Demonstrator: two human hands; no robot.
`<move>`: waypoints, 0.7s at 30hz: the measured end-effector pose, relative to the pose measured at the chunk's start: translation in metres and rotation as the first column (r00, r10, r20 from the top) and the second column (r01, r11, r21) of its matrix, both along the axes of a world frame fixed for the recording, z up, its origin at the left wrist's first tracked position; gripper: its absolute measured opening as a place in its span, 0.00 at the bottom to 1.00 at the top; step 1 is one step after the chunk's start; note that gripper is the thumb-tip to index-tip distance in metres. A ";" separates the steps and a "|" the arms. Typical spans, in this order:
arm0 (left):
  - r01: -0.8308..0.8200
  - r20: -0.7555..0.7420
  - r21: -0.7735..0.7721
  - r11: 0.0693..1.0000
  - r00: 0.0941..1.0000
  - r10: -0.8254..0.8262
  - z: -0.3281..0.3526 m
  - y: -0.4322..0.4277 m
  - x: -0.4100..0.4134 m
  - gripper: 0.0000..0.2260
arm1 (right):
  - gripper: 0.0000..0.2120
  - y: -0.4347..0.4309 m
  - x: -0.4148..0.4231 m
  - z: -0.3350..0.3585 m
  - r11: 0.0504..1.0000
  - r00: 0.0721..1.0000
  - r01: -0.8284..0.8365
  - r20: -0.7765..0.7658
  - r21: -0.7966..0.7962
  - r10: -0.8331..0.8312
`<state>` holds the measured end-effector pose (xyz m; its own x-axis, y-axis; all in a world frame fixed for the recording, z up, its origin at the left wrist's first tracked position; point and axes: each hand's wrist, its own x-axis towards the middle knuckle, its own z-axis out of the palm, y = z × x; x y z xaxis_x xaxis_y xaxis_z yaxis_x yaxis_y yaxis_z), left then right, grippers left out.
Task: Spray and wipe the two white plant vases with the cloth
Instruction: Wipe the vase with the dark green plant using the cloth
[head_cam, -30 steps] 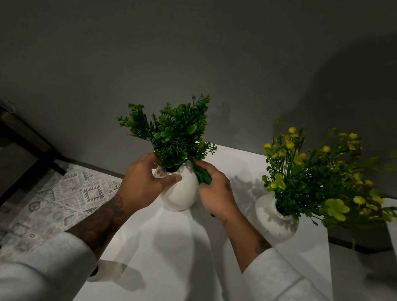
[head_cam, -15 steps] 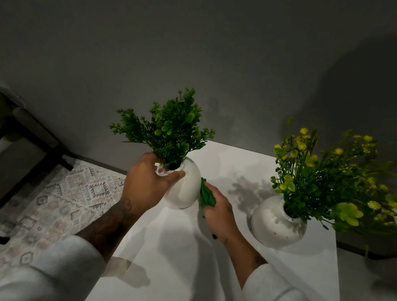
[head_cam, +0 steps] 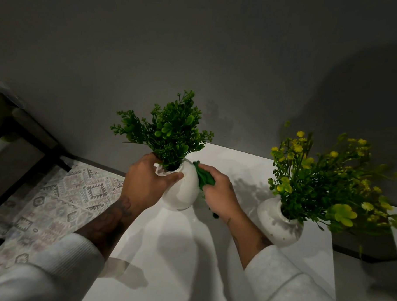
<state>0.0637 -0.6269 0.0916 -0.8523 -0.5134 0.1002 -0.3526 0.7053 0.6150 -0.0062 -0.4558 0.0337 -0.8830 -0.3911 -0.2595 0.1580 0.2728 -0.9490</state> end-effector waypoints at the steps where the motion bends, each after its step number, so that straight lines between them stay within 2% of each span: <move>1: 0.007 0.000 0.001 1.000 1.000 -0.007 0.000 0.000 0.000 0.23 | 0.33 -0.001 -0.002 0.006 1.000 0.999 -0.023 -0.041 0.005 0.023; 7: 0.044 0.014 0.028 0.999 0.999 -0.045 0.005 -0.003 0.004 0.20 | 0.32 -0.014 0.019 0.024 0.989 0.936 -0.137 -0.333 -0.056 0.111; 11: 0.068 0.008 0.045 0.997 0.998 -0.068 0.007 -0.003 0.009 0.19 | 0.33 -0.002 0.042 0.005 0.991 0.896 -0.115 -0.438 -0.071 0.073; 12: 0.070 0.013 0.047 0.996 0.997 -0.071 0.007 -0.004 0.009 0.19 | 0.33 0.001 0.047 0.001 0.988 0.916 -0.086 -0.400 -0.129 0.027; 14: 0.073 0.024 0.043 0.996 0.997 -0.074 0.007 -0.005 0.009 0.21 | 0.33 0.004 0.053 -0.006 0.971 0.972 0.016 -0.223 -0.239 -0.071; 15: 0.072 0.027 0.040 0.997 0.997 -0.073 0.007 -0.005 0.009 0.21 | 0.33 0.005 0.054 -0.009 0.967 0.986 0.073 -0.129 -0.244 -0.107; 17: 0.069 0.027 0.039 0.997 0.997 -0.070 0.008 -0.004 0.009 0.21 | 0.32 0.007 0.052 -0.015 0.980 0.991 0.129 -0.013 -0.150 -0.133; 21: 0.074 0.016 0.058 0.996 0.997 -0.075 0.008 -0.004 0.010 0.21 | 0.31 0.010 0.045 -0.032 0.997 0.992 0.045 0.115 0.068 -0.053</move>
